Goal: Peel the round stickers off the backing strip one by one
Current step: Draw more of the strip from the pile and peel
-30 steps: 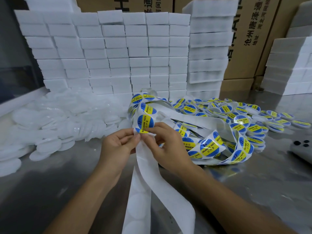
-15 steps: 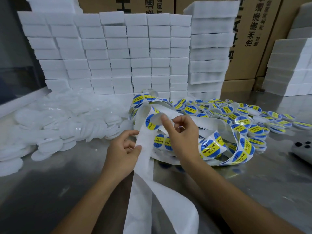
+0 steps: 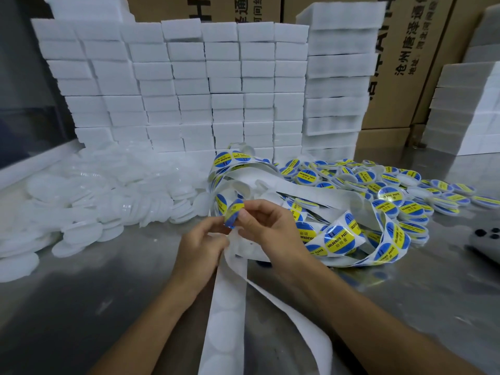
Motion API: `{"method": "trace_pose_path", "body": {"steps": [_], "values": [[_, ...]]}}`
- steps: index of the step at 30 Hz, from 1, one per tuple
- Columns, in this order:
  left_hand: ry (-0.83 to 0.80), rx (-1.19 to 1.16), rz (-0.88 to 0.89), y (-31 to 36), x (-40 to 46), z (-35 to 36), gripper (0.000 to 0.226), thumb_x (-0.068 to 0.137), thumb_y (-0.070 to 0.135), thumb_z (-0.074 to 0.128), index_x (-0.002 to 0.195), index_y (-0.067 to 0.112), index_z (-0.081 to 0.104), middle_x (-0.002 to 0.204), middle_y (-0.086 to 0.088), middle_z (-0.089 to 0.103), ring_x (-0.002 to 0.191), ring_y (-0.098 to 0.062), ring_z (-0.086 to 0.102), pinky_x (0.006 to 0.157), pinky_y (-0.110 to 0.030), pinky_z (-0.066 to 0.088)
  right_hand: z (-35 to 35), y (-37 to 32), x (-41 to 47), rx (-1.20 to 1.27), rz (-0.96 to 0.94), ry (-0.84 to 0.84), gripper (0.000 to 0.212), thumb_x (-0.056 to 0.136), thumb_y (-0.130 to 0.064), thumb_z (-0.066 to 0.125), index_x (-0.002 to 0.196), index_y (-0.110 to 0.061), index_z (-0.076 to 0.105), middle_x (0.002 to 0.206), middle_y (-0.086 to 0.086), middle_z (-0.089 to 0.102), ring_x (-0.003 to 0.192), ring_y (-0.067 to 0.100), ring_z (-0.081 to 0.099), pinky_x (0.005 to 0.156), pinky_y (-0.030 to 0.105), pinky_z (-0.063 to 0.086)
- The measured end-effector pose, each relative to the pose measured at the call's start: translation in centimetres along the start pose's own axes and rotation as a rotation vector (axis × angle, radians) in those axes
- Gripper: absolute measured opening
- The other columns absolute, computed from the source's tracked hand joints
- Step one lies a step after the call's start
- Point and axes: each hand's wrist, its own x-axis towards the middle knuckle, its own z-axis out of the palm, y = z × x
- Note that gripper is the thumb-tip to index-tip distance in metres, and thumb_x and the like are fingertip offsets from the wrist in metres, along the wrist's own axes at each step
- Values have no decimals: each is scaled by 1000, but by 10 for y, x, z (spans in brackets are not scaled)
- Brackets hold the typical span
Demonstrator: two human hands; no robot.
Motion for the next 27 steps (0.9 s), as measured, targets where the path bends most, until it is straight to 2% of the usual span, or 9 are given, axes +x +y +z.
{"method": "trace_pose_path", "body": {"steps": [1,3,6,9,11,15,20,23,27], "values": [[-15,-152,-76,3,1,-3,25,71,19,57,87,26,75,84,-4,74,73,-19,68,62,-32,50,-2,1,0,-21,16,0,8,92,-7,65,97,-10,69,98,19,74,89,22,68,89,43,55],[-30,-328,-149,10,3,-8,20,79,24,57,85,20,76,83,-8,74,67,-20,66,54,-31,47,-3,2,1,-83,13,-18,11,93,-6,64,102,-8,69,103,19,73,92,22,68,89,44,56],[50,-333,-177,14,5,-9,16,88,21,62,89,10,73,76,-7,71,63,-18,63,50,-27,46,-2,3,1,-199,-31,-70,18,93,-4,63,110,-1,69,106,16,73,95,22,69,88,36,57],[109,-323,-195,15,5,-9,3,87,9,66,85,11,69,72,-6,70,63,-16,64,54,-28,47,0,4,-1,-236,-72,-102,21,93,2,61,113,4,67,107,18,72,93,17,69,86,27,56],[126,-350,-196,15,5,-12,8,87,5,65,82,12,66,72,-7,69,63,-17,63,57,-29,46,0,3,-2,-245,-72,-102,20,93,3,60,111,3,68,107,16,73,93,15,69,84,25,56],[196,-284,-106,14,9,-14,11,87,3,66,81,12,66,73,-5,68,60,-13,60,57,-27,46,0,2,-2,-247,-27,-52,19,97,-3,57,111,-3,70,104,13,75,95,24,72,83,33,59],[244,-167,69,11,10,-11,16,87,2,67,79,16,66,65,6,69,56,-5,61,50,-19,48,6,-1,-3,-82,63,-20,15,99,-12,56,111,-7,64,95,10,76,77,27,75,69,35,61],[236,-156,118,10,11,-12,18,87,0,67,78,16,65,65,7,69,56,-6,61,49,-19,48,4,-3,-1,-111,57,20,4,96,-9,60,96,-9,65,86,9,76,71,25,75,61,32,61],[279,-70,201,9,9,-10,23,86,3,66,86,26,65,81,11,70,62,-5,63,54,-22,50,5,-7,-2,-142,58,15,5,95,-10,62,93,-6,65,88,3,70,74,23,75,60,32,61]]}}
